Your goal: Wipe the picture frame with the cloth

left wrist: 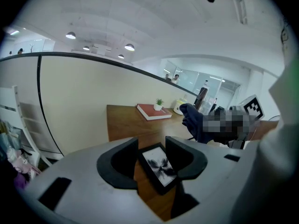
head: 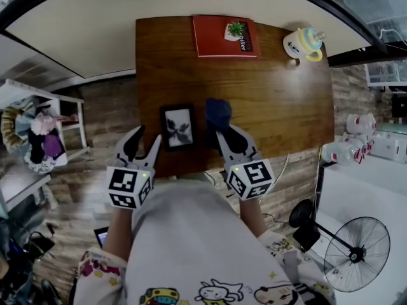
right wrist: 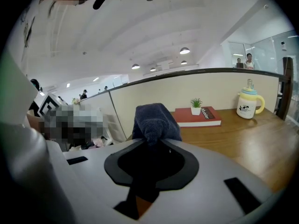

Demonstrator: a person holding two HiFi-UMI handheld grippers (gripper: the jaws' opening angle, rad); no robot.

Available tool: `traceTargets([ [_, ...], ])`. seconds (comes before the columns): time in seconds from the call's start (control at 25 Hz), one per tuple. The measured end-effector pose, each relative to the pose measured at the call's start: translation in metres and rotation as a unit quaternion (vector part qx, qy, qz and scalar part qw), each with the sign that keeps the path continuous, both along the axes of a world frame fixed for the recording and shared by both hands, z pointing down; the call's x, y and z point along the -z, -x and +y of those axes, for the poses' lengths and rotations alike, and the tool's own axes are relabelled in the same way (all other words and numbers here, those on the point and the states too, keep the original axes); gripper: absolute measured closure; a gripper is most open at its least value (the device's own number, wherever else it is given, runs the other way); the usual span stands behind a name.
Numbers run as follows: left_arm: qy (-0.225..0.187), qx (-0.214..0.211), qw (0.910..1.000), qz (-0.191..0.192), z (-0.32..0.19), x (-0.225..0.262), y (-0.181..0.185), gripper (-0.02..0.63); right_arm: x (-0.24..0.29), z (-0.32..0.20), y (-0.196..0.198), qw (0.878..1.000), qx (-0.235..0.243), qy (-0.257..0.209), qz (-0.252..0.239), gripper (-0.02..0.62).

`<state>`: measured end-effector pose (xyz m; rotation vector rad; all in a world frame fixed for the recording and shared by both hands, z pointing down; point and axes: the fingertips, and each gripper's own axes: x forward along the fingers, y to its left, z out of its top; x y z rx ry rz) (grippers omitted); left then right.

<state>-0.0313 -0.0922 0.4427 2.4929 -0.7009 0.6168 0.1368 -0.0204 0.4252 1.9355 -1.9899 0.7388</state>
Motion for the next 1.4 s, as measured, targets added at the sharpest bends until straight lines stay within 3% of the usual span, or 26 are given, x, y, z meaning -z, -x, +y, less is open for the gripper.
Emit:
traceTargets([
  [0.6, 0.073, -0.039, 0.9956, -0.043, 0.026, -0.075, -0.019, 0.436, -0.039, -0.005, 0.0, 1.0, 0.007, 0.024, -0.019, 0.54],
  [1.4, 0.108, -0.034, 0.9907, -0.076, 0.036, -0.133, -0.022, 0.479, -0.072, -0.002, 0.008, 0.998, 0.015, 0.043, -0.033, 0.54],
])
